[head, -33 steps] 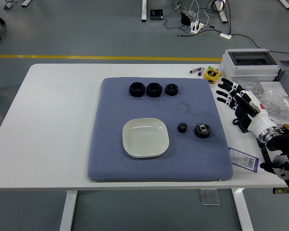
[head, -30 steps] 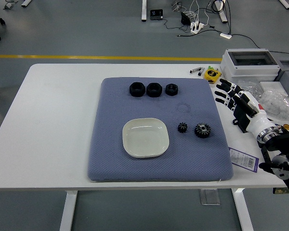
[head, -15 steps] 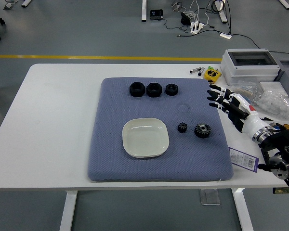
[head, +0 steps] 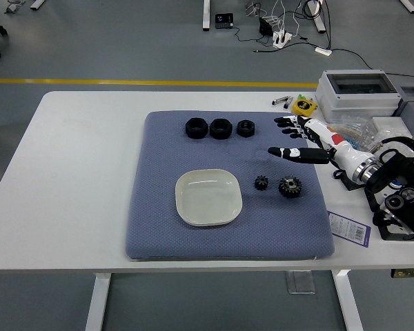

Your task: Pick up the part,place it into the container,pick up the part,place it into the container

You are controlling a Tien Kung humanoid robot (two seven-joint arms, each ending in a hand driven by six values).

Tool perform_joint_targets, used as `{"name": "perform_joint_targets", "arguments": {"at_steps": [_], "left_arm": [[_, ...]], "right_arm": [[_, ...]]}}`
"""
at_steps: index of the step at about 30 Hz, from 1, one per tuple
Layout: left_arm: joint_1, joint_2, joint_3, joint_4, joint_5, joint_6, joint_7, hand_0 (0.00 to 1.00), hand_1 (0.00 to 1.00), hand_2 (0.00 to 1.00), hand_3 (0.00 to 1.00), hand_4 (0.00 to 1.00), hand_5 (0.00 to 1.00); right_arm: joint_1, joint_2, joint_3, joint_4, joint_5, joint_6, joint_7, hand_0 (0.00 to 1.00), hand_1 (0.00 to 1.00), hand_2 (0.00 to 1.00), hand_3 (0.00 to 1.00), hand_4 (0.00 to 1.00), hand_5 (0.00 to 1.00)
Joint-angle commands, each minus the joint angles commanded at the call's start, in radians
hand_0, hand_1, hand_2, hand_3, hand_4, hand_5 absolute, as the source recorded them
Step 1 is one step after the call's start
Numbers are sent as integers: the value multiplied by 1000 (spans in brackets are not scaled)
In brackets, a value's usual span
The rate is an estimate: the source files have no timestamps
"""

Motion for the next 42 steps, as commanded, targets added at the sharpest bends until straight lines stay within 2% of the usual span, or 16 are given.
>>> {"name": "perform_joint_targets", "arguments": {"at_steps": [4,5,6,8,14,18,27,40,41,42], "left_arm": [[-3,0,18,0,-18,0,-3,712,639,675,579,627,747],[-4,0,24,0,-24,-1,-4,712,639,675,578,628,749],[-5,0,32,0,-36,0,-6,712,639,675,578,628,749],[-6,0,48,0,-59,1,-12,712,639,675,578,628,749],[-6,0,81,0,-100,4,-23,712,639,675,577,631,752],[-3,0,86,0,-112,5,-27,714,639,674,576,633,752],[2,0,75,0,-106,9,-27,713,639,674,575,633,751],[-1,0,74,0,-112,12,-27,711,639,668,573,622,739],[-1,0,75,0,-113,12,-27,711,638,667,573,620,736],[-2,0,76,0,-114,13,-26,711,638,667,573,620,736]], "right_arm": [[50,-2,-67,-16,-156,15,5,819,793,814,823,990,389],[62,-3,-83,-20,-201,24,2,776,755,779,786,991,355],[75,-6,-103,-22,-236,36,-7,776,755,779,786,991,355],[93,-9,-129,-26,-271,51,-20,776,755,779,786,991,355],[136,-2,-190,-76,-302,77,-42,764,749,775,786,993,343],[150,5,-207,-109,-317,75,-44,743,734,758,781,991,341],[170,4,-291,-138,-342,67,-46,708,712,745,767,986,341],[189,27,-391,-195,-384,18,-54,684,696,734,756,955,323],[192,30,-396,-200,-387,13,-53,664,679,717,703,921,324],[196,32,-400,-207,-388,7,-52,664,679,717,703,921,324]]}}
